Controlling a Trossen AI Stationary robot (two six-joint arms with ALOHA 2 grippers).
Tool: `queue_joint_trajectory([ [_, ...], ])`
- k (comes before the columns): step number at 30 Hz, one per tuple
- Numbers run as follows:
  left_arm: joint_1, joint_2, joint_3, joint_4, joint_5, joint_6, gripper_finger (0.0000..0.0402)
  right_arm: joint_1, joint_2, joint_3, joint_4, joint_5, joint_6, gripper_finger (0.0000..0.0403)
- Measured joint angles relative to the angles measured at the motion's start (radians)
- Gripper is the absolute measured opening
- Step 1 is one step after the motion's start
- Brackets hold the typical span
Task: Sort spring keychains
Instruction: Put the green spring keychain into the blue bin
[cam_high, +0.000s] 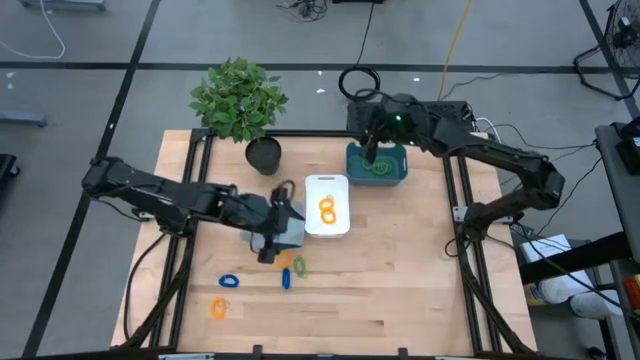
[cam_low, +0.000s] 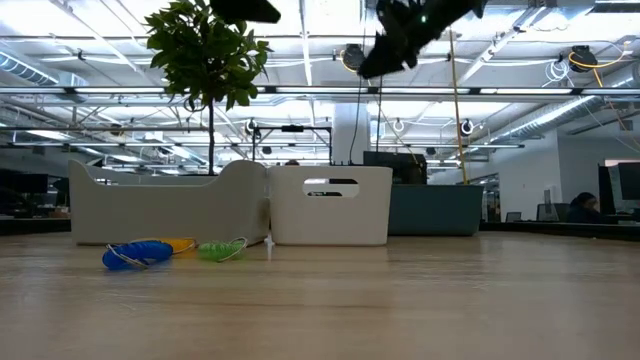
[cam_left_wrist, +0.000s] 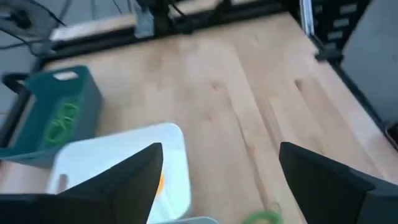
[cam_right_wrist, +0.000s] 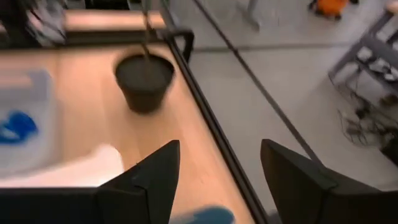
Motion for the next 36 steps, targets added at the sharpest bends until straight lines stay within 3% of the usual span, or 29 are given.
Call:
queue_joint_trajectory([
  [6, -0.036, 0.095, 0.000, -0.049, 0.005, 0.014, 0.0320, 0.051, -0.065, 0.000, 0.108, 0.001, 0.055, 0.0212],
  [15, -0.045, 0.241, 0.016, -0.085, 0.005, -0.093, 0.0306, 0.105, -0.116, 0.000, 0.207, 0.002, 0.065, 0.0212],
  [26, -0.072, 0.472, 0.296, -0.465, 0.000, -0.189, 0.0309, 0.112, -0.116, 0.000, 0.256, 0.005, 0.056, 0.0212],
  [36, -0.134, 0.615, 0.330, -0.486, 0.022, -0.266, 0.0290, 0.111, -0.135, 0.000, 0.275, 0.007, -0.007, 0.0212],
])
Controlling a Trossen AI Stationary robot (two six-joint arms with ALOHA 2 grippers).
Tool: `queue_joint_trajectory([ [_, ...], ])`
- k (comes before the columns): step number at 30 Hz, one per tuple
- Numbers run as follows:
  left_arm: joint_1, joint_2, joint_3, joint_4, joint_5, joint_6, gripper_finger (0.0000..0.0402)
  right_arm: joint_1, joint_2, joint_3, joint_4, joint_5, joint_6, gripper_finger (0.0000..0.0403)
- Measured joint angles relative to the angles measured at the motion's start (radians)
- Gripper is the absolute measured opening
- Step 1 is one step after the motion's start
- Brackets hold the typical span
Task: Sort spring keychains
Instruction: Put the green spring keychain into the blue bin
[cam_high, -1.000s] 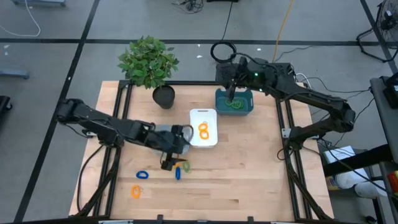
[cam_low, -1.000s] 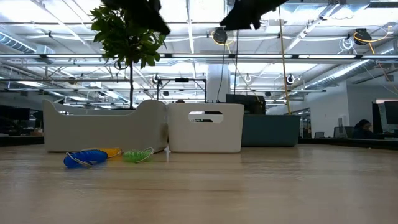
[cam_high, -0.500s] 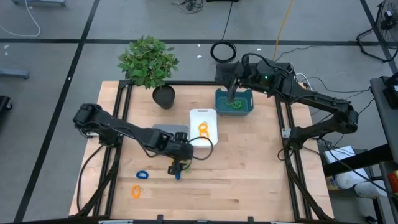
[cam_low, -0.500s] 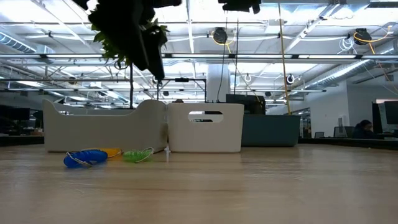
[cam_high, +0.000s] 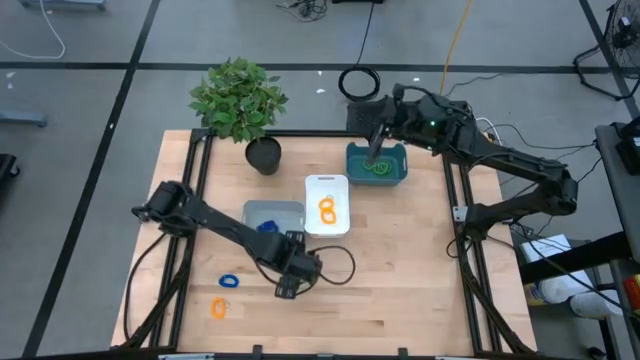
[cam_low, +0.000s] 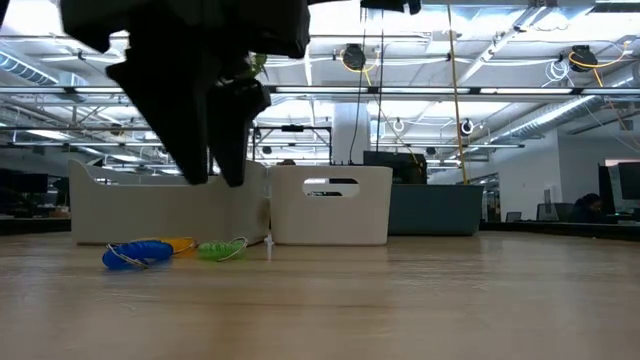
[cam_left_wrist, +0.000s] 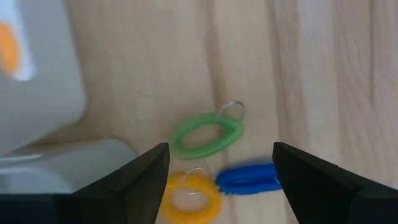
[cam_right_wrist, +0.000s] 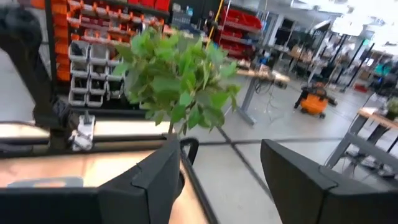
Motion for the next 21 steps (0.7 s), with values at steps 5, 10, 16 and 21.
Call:
queue_joint_trajectory([
  [5, -0.015, 0.040, 0.000, 0.027, 0.007, -0.037, 0.0293, 0.000, -0.015, 0.000, 0.043, -0.001, -0.001, 0.0212],
  [10, -0.013, 0.083, 0.000, 0.037, 0.033, -0.050, 0.0294, 0.000, -0.032, 0.000, 0.039, -0.003, 0.020, 0.0212],
  [16, 0.010, 0.122, 0.000, 0.046, 0.096, -0.062, 0.0294, 0.000, -0.042, 0.000, 0.034, -0.004, 0.031, 0.0212],
  [21, 0.025, 0.130, 0.000, 0.050, 0.105, -0.062, 0.0294, 0.000, -0.041, 0.000, 0.033, -0.005, 0.035, 0.0212],
])
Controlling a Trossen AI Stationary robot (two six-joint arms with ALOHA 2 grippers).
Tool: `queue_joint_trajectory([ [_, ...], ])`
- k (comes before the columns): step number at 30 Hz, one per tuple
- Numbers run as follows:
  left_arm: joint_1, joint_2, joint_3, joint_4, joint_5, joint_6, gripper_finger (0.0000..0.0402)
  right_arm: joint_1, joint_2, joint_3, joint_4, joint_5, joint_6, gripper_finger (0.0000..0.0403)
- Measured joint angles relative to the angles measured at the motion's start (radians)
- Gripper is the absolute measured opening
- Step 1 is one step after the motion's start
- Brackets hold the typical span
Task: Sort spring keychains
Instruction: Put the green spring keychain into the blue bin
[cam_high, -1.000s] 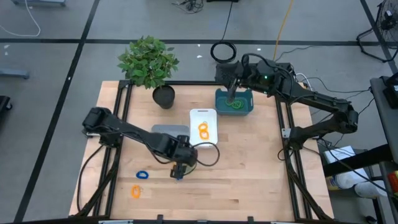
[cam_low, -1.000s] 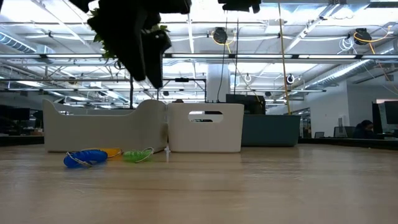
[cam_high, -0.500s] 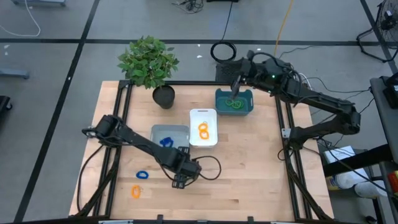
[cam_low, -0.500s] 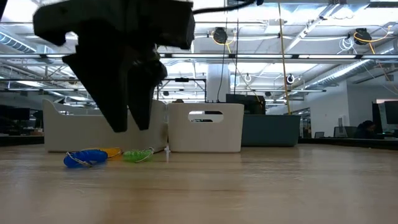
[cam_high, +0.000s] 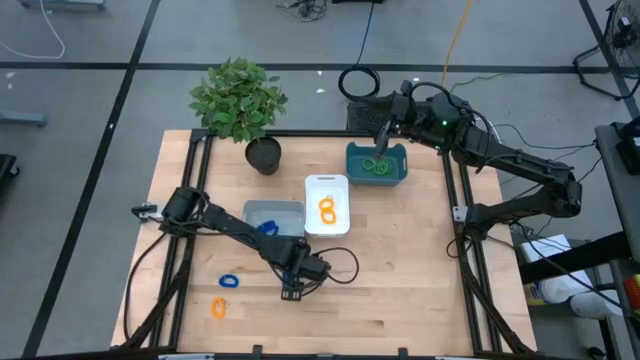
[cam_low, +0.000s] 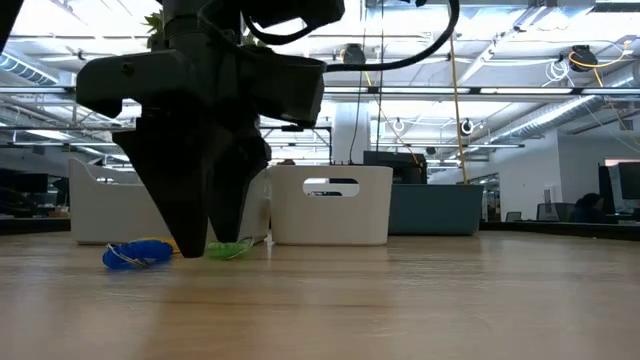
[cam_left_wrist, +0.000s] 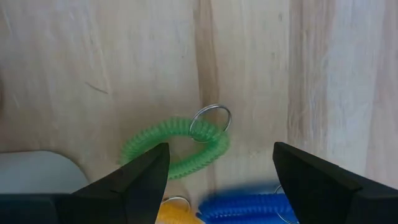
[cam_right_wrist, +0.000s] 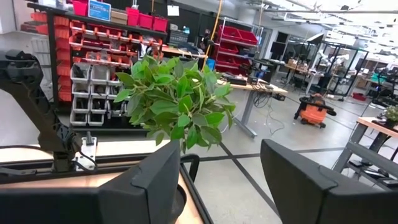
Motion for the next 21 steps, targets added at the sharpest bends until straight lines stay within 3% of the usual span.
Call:
queue_joint_trajectory([
  [6, 0.011, 0.000, 0.000, -0.003, 0.006, 0.013, 0.0276, 0.000, 0.000, 0.000, 0.000, -0.002, -0.001, 0.0212],
  [16, 0.002, 0.000, 0.000, -0.001, 0.029, 0.017, 0.0157, 0.000, 0.000, 0.000, 0.001, -0.003, -0.018, 0.0212],
  [21, -0.006, 0.000, 0.000, 0.001, 0.030, 0.019, 0.0117, 0.000, 0.000, 0.000, 0.003, -0.003, -0.019, 0.0212],
])
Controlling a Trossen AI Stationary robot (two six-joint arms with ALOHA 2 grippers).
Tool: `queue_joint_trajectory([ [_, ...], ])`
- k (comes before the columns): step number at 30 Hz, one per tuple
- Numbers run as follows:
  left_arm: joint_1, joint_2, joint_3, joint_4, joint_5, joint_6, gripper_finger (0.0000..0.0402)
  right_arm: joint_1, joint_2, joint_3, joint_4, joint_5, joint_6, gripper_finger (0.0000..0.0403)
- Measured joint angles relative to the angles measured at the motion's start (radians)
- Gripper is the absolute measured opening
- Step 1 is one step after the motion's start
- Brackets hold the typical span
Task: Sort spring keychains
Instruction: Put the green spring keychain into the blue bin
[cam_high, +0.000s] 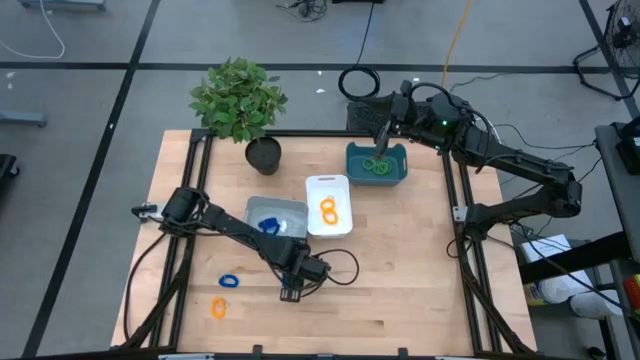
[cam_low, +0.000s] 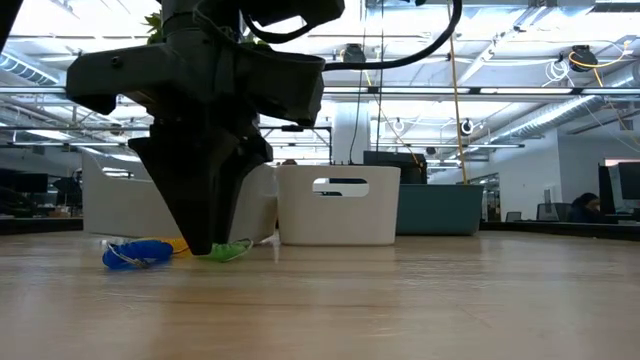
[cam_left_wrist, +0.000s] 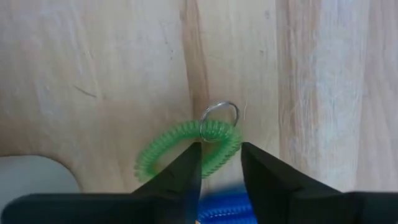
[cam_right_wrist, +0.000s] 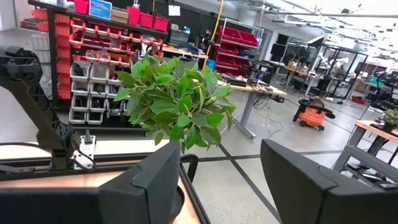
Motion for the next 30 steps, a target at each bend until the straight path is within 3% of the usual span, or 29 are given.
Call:
queue_joint_trajectory([
  [13, -0.004, 0.000, 0.000, 0.001, 0.000, -0.045, 0.0068, 0.000, 0.000, 0.000, 0.035, 0.000, 0.000, 0.0212],
  [20, -0.004, -0.002, 0.000, 0.002, 0.004, -0.088, 0.0009, 0.000, 0.000, 0.000, 0.064, 0.000, 0.000, 0.0212],
  [30, -0.008, -0.012, 0.000, 0.002, 0.031, -0.134, 0.0002, 0.000, 0.000, 0.000, 0.063, 0.002, 0.000, 0.0212],
])
